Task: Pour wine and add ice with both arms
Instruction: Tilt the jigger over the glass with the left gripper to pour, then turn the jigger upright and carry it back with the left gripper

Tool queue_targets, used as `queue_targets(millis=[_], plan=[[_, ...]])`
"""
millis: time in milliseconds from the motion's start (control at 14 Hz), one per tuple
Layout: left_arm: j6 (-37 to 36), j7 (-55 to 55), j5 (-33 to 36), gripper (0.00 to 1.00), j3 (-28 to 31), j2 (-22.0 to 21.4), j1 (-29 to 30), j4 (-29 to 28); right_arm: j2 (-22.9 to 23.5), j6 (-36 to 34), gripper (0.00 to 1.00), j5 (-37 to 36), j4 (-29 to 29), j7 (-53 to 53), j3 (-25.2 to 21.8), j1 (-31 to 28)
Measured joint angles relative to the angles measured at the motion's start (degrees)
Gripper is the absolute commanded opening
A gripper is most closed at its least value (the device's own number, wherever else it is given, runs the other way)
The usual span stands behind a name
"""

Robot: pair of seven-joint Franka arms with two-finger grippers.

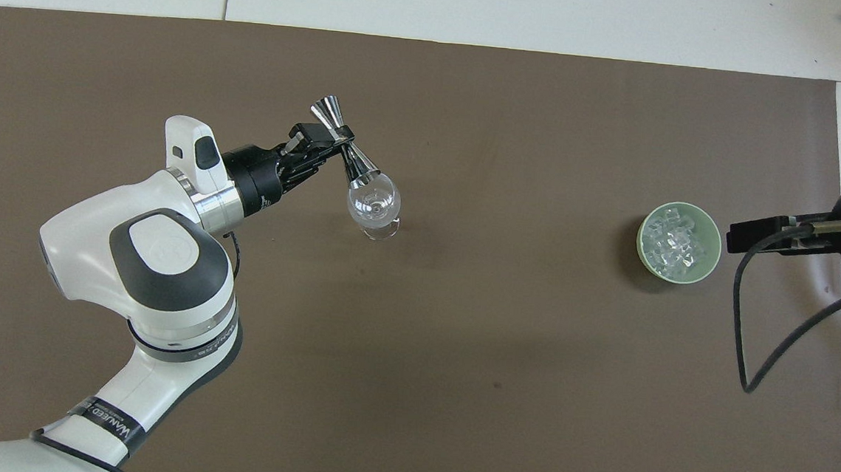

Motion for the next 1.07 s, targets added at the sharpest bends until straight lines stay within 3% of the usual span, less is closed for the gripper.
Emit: queue_targets(millis=[429,1073], plan=[[0.3,-1.56,-0.01,0.0,0.01,0.0,0.0,0.19,0.0,0.0,1.0,0.0,0.0,0.0,0.0,0.0],[-0.58,-25.96,-0.05,0.0,0.66,-0.36,1.8,0.99,0.0,0.0,1.0,0.0,0.0,0.0,0.0,0.0]])
